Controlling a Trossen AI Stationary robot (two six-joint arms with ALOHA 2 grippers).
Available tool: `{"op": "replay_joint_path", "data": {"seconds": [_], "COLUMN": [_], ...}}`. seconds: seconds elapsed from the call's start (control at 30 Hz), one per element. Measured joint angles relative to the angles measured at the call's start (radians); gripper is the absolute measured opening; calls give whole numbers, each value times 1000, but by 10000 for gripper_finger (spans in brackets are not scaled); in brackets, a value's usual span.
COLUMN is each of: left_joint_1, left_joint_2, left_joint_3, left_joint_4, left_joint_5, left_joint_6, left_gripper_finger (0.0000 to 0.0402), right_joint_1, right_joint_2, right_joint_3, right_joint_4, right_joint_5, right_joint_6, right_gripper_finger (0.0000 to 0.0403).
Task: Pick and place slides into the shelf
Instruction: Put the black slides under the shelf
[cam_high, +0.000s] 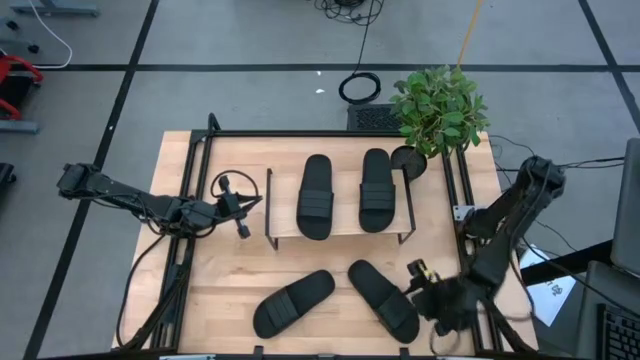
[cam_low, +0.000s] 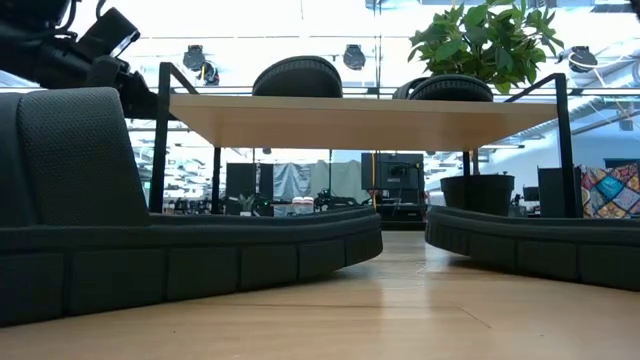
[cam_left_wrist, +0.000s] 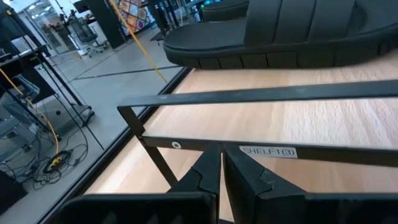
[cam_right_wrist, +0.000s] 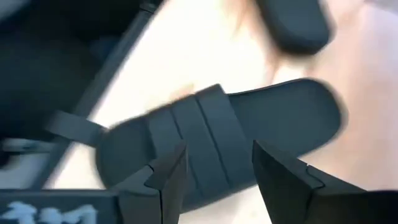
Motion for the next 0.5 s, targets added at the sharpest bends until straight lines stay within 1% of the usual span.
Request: {"op": "replay_joint_path", "data": {"seconds": [0.07, 0.2, 0.3, 0.4, 0.5], "left_joint_1": [0, 0, 0, 0, 0], "left_joint_2": [0, 0, 0, 0, 0], "left_joint_3": [0, 0, 0, 0, 0], "left_joint_4": [-16, -65, -104, -132, -143], "left_joint_5": [13, 25, 25, 26, 26], "left_joint_6": [2, -1, -15, -35, -40], "left_gripper_finger": [21, 21, 21, 21, 21], "right_joint_1": [-74, -191, -271, -326, -359], "right_joint_2": [-19, -20, -20, -20, -20], "right_joint_3": [0, 0, 0, 0, 0], "right_joint_4": [3, 2, 5, 10, 16], "right_joint_5": [-112, -289, -413, -495, -517], "right_joint_6": [-7, -136, -188, -229, -279], "right_gripper_finger": [165, 162, 164, 168, 169]}}
